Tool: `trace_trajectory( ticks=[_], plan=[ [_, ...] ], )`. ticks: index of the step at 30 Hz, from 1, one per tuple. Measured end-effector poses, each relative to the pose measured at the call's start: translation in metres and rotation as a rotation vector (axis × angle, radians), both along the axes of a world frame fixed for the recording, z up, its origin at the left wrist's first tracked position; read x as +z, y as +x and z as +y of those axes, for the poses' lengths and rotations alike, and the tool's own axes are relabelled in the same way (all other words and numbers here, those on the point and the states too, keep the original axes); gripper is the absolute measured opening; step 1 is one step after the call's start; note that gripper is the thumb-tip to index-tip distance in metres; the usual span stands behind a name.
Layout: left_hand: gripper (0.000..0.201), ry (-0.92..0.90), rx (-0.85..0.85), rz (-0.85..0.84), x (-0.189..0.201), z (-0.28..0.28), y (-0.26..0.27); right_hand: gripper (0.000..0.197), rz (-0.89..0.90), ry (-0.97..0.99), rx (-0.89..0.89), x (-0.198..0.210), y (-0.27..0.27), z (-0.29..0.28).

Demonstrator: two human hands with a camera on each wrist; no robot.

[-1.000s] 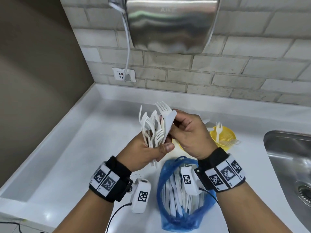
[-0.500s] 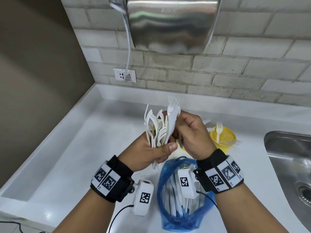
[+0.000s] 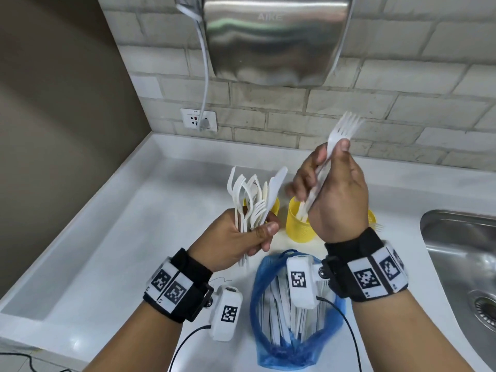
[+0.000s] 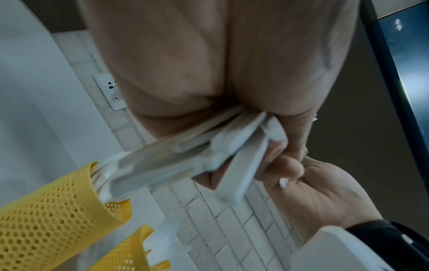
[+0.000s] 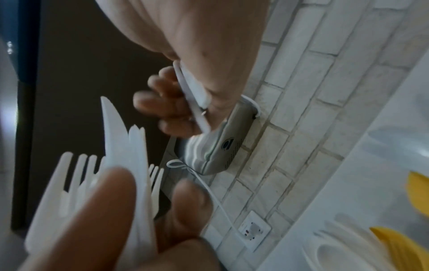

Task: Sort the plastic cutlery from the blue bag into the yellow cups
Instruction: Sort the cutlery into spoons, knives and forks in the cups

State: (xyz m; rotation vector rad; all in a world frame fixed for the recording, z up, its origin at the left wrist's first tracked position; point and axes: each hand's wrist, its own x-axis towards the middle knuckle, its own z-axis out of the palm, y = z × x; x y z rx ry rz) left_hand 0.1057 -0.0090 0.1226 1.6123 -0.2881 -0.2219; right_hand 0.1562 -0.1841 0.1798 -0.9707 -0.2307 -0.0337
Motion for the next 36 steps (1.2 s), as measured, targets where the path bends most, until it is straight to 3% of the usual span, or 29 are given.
trace_trajectory(
  ticks=[4,9,14,25,30,33,36],
  plan=[
    [0.025,0.019,0.120,-0.024,0.000,0.000,0.005,0.046,0.135,-0.157,0.020,-0.004,-0.004,-0.008],
    [0.023,-0.017,0.178,-0.048,0.000,-0.001,0.008,0.019,0.059,-0.159,0.143,-0.012,-0.013,-0.009],
    [0.024,-0.152,0.189,-0.025,0.001,-0.001,0.007,0.031,0.014,-0.144,0.197,-0.019,-0.014,-0.006],
    [0.025,-0.215,0.141,-0.001,0.002,0.000,0.007,0.049,0.139,-0.163,0.294,-0.024,-0.011,-0.003],
    [0.025,-0.182,0.128,-0.010,0.004,0.000,0.006,0.043,0.141,-0.119,0.425,-0.021,-0.014,-0.004],
    [0.027,-0.167,0.128,-0.034,0.005,0.000,0.006,0.042,0.093,-0.259,0.364,-0.023,-0.016,-0.002],
    [0.021,-0.202,0.122,-0.014,0.006,-0.001,0.005,0.045,-0.007,-0.531,0.206,-0.025,-0.018,-0.002]
  ],
)
